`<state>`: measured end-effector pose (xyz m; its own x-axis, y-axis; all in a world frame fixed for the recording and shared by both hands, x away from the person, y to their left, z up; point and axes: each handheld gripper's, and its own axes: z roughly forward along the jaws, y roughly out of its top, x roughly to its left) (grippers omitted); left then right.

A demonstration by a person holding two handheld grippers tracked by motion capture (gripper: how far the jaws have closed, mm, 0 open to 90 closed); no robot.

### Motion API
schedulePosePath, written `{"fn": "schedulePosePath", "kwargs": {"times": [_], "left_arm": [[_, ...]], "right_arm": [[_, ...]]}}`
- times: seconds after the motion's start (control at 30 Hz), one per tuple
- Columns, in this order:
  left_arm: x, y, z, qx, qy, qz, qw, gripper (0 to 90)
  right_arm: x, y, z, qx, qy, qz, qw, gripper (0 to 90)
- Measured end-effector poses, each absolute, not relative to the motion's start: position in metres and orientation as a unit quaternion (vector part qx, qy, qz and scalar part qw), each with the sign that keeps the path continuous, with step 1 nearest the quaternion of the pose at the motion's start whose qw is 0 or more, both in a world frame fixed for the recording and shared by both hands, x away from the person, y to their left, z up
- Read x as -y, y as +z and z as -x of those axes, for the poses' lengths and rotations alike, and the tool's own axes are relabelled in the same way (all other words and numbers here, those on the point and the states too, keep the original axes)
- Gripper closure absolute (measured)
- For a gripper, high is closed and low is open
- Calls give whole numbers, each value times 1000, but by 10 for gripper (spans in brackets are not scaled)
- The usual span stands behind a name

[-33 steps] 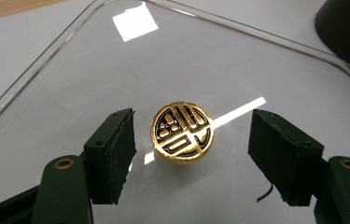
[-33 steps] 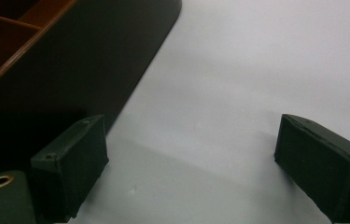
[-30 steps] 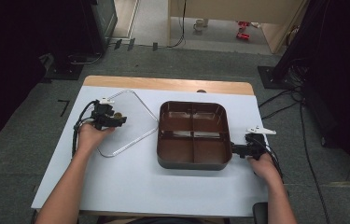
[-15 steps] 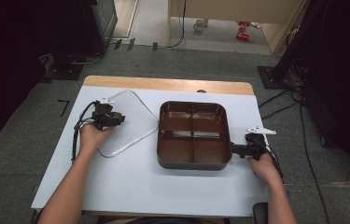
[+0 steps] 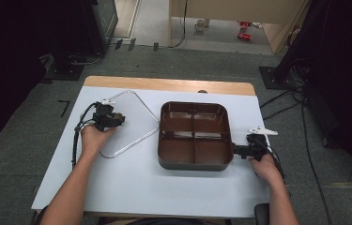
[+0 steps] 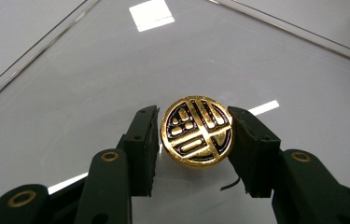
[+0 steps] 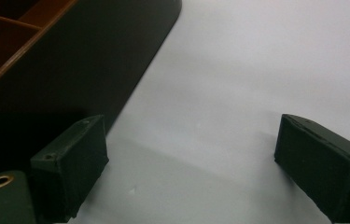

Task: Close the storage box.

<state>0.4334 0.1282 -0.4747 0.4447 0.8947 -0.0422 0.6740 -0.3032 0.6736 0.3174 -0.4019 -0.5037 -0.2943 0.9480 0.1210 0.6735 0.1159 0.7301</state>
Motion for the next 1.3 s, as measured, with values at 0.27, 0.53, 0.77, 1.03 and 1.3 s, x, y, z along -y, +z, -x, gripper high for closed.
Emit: {"fn": "schedulePosePath", "kwargs": {"times": [0.27, 0.53, 0.77, 1.03, 1.3], "left_arm": [[-129, -472, -434, -502, 162, -788, 318, 592], [-135, -468, -437, -494, 154, -796, 313, 594], [-148, -451, -434, -480, 148, -798, 334, 595], [-156, -432, -428, -473, 142, -796, 350, 595], [-156, -408, -421, -461, 139, -792, 375, 594]], "right_arm": [[402, -504, -317, -722, 356, -562, 193, 88], [402, -504, -317, -722, 356, -562, 193, 89], [402, -504, -317, -722, 356, -562, 193, 88], [402, -504, -317, -722, 356, -562, 193, 88], [402, -504, -317, -722, 356, -562, 193, 88]]}}
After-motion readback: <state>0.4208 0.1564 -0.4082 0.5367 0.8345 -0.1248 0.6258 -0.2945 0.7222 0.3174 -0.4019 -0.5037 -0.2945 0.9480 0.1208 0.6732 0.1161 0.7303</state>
